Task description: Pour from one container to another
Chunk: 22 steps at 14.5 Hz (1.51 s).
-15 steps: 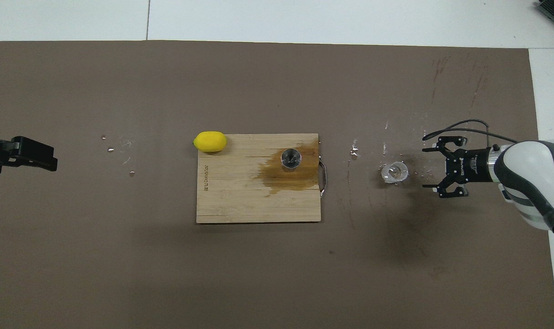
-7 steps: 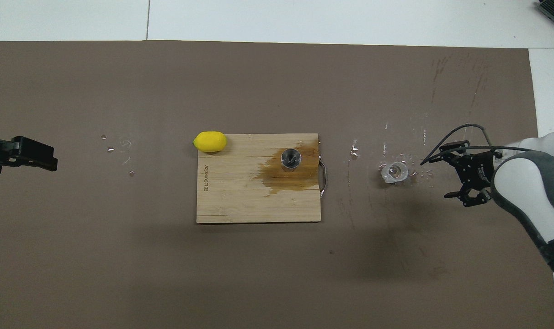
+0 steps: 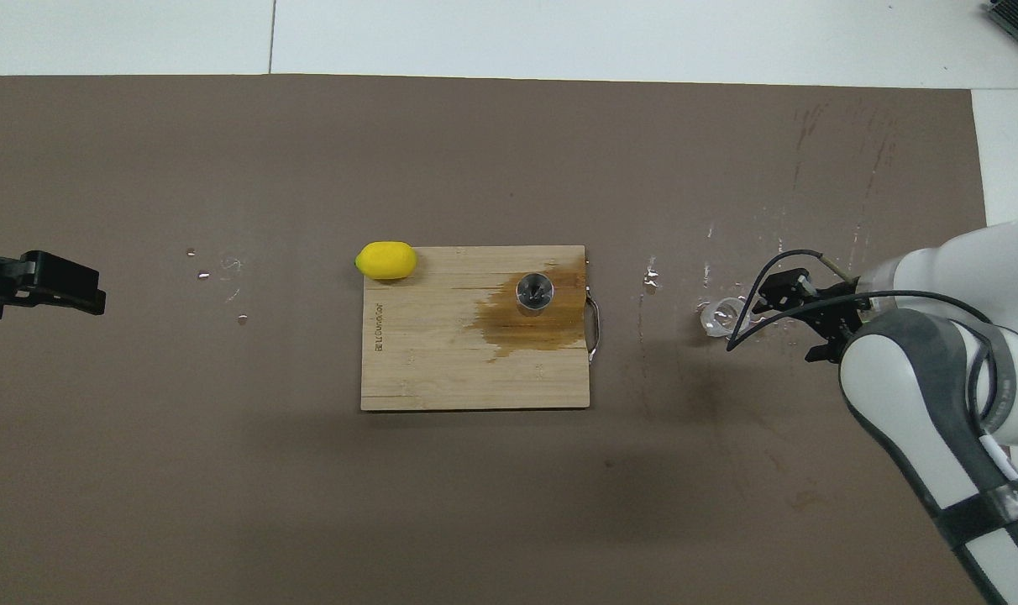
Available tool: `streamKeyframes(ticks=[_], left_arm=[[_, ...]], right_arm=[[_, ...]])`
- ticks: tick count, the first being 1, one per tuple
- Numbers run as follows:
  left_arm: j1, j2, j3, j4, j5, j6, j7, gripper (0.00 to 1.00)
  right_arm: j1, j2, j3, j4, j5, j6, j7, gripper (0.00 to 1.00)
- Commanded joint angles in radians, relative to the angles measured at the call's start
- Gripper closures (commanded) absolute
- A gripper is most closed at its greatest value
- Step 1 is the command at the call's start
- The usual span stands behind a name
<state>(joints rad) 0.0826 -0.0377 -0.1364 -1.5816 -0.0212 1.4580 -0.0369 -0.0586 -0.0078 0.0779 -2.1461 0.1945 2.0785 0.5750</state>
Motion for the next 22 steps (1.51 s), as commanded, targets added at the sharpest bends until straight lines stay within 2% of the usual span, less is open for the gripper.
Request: streamKeyframes(ticks=[1,3,5,7,11,14,16,22], left_arm=[[-0.006,-0.019,0.006,-0.021,-0.006,0.010,-0.009,0.00],[-0.006,-0.019,0.006,-0.021,-0.008,0.010,-0.009,0.00],[-0.006,-0.019,0.006,-0.021,-0.006,0.010,-0.009,0.00],[-0.006,-0.019,0.006,-0.021,-0.006,0.010,-0.009,0.00],[-0.006,-0.019,0.006,-0.021,-0.006,0.010,-0.009,0.00],[-0.004,-0.019,0.006,-0.021,-0.006,0.010,-0.009,0.00],[-0.006,-0.019,0.006,-0.021,-0.008,0.010,-0.009,0.00],[-0.004,-0.019,0.006,-0.021,-0.008,0.010,-0.009,0.00]], right_arm=[[0.037,-0.008,0.002,0.003,-0.152,0.000,-0.156,0.00],[0.060,-0.033,0.002,0.014,-0.216,-0.009,-0.197,0.00],[0.059,-0.043,0.000,0.078,-0.221,-0.056,-0.291,0.00],[0.046,-0.031,0.000,0.193,-0.222,-0.145,-0.375,0.00],[0.042,-0.026,-0.001,0.391,-0.221,-0.296,-0.386,0.00],[0.033,-0.009,-0.009,0.503,-0.207,-0.423,-0.386,0.00],[0.023,-0.001,-0.010,0.528,-0.224,-0.498,-0.388,0.00],[0.016,0.020,-0.012,0.565,-0.234,-0.498,-0.386,0.00]])
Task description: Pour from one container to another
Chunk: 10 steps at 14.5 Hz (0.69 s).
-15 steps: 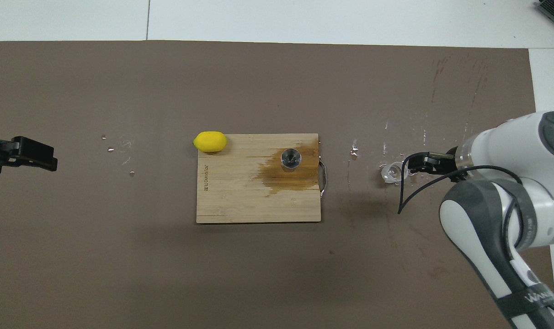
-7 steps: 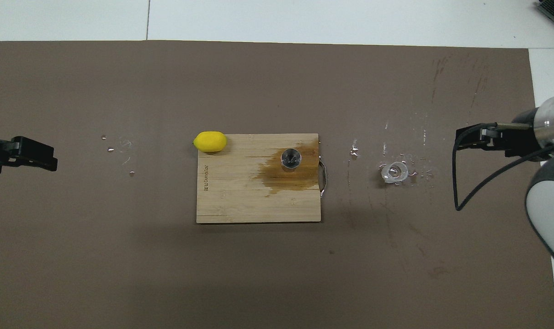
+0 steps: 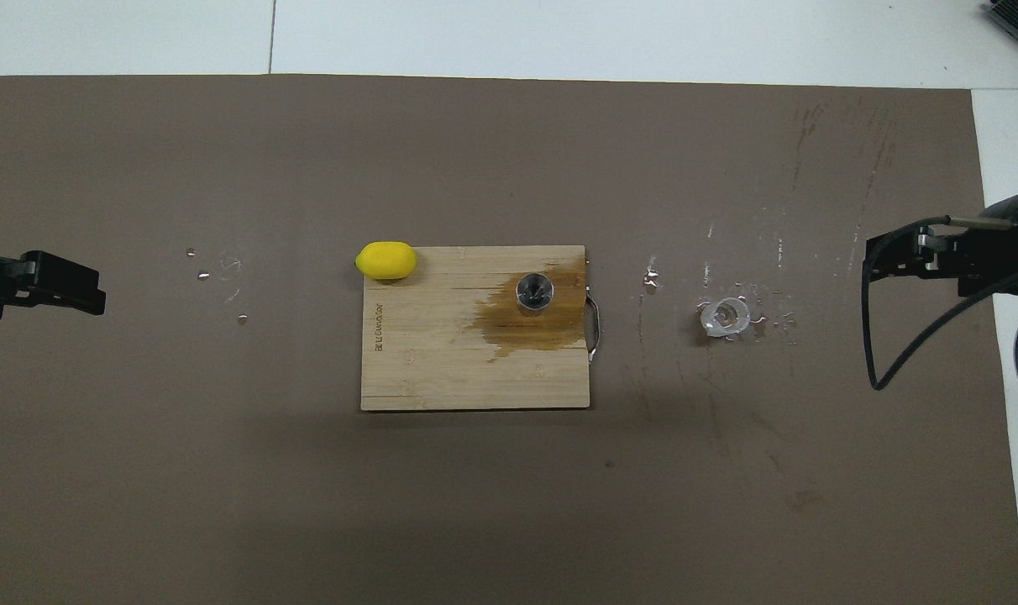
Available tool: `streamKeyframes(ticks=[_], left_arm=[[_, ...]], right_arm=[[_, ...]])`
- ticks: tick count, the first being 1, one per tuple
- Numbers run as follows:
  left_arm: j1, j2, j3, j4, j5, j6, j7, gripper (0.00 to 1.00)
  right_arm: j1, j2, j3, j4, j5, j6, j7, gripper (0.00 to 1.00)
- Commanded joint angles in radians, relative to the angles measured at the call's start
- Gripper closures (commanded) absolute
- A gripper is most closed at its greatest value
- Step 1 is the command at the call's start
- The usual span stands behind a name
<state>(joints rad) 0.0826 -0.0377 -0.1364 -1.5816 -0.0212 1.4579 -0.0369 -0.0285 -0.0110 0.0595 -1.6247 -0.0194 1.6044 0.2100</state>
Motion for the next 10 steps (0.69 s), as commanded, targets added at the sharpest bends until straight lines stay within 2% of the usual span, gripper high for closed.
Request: streamKeyframes(ticks=[1,10], left_arm=[[-0.006,-0.019,0.006,-0.021,-0.008,0.010,-0.009,0.00],[-0.006,-0.019,0.006,-0.021,-0.006,0.010,-0.009,0.00]], right_arm=[[-0.014,0.025,0.006,0.036,-0.016,-0.020,-0.020,0.00],[-0.022,0.003,0.006,-0.014,-0.002,-0.024,-0.021,0.00]])
